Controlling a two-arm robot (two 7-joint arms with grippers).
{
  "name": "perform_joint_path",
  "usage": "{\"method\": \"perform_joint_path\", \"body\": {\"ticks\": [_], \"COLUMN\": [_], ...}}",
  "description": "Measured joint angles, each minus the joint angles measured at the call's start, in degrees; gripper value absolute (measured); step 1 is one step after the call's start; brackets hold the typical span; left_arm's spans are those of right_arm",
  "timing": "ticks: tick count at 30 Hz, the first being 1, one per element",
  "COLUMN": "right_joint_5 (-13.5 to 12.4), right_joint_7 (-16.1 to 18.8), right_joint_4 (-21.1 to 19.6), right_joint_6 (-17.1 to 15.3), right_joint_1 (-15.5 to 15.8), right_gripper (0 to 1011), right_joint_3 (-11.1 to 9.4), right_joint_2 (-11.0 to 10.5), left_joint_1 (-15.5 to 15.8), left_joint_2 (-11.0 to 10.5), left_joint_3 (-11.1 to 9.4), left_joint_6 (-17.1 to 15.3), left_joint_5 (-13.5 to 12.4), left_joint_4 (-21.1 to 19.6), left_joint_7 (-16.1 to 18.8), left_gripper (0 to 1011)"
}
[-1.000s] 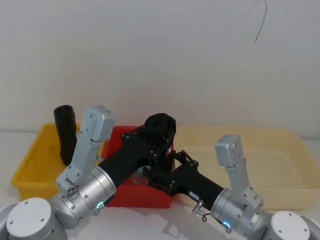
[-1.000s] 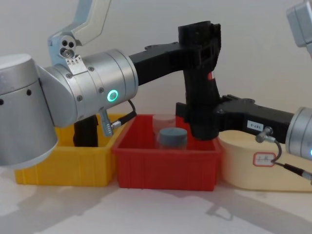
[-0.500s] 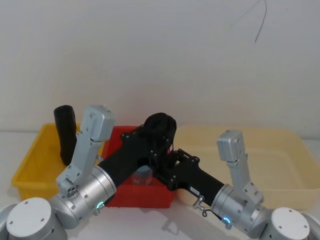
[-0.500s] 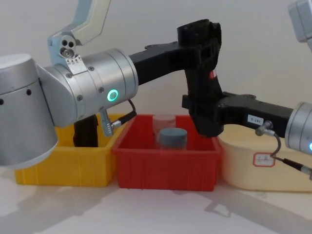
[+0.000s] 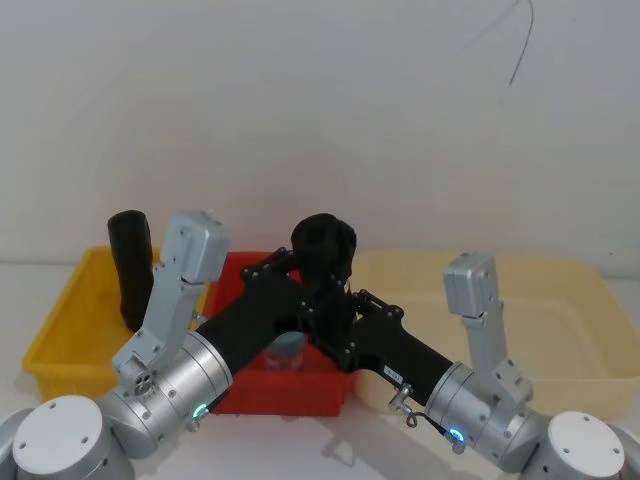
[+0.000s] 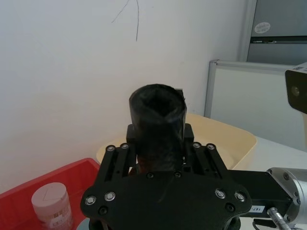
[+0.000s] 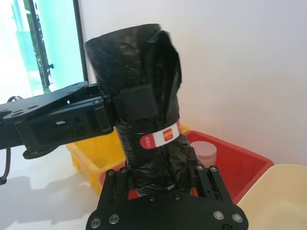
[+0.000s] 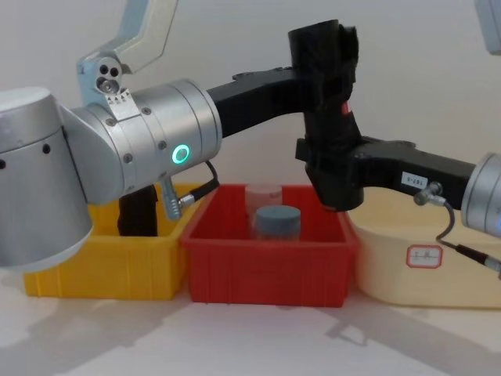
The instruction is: Pick up the garbage bag with the one hand and transfer it to the other hand.
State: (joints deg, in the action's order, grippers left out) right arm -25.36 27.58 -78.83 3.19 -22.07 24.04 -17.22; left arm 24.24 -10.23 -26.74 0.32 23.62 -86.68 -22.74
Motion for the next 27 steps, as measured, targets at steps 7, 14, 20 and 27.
{"method": "perform_joint_path", "body": {"ticks": [7, 14, 20, 27], "right_joint_5": [-0.6, -1.0, -1.2, -1.2], "right_joint_7": [-0.3, -0.9, -2.1, -4.4], "right_joint_4": [-0.3, -0.5, -0.6, -0.5], "right_joint_6": [0.1, 0.1, -0.1, -0.6], "right_joint_1": [0.2, 0.5, 0.8, 0.9], "right_gripper": [593, 593, 593, 593], "right_joint_3": [-0.2, -0.7, -1.8, -4.1], "right_joint_2": [-0.1, -0.1, -0.2, -1.0], "left_joint_1": [0.0, 0.0, 0.0, 0.0], "left_joint_2": [0.0, 0.0, 0.0, 0.0], "left_joint_3": [0.0, 0.0, 0.0, 0.0], "left_joint_6": [0.0, 0.0, 0.0, 0.0], "left_joint_5": [0.0, 0.0, 0.0, 0.0], "left_joint_4": [0.0, 0.0, 0.0, 0.0], "left_joint_7": [0.0, 0.0, 0.0, 0.0], "left_gripper": [711, 918, 1000, 1000]}}
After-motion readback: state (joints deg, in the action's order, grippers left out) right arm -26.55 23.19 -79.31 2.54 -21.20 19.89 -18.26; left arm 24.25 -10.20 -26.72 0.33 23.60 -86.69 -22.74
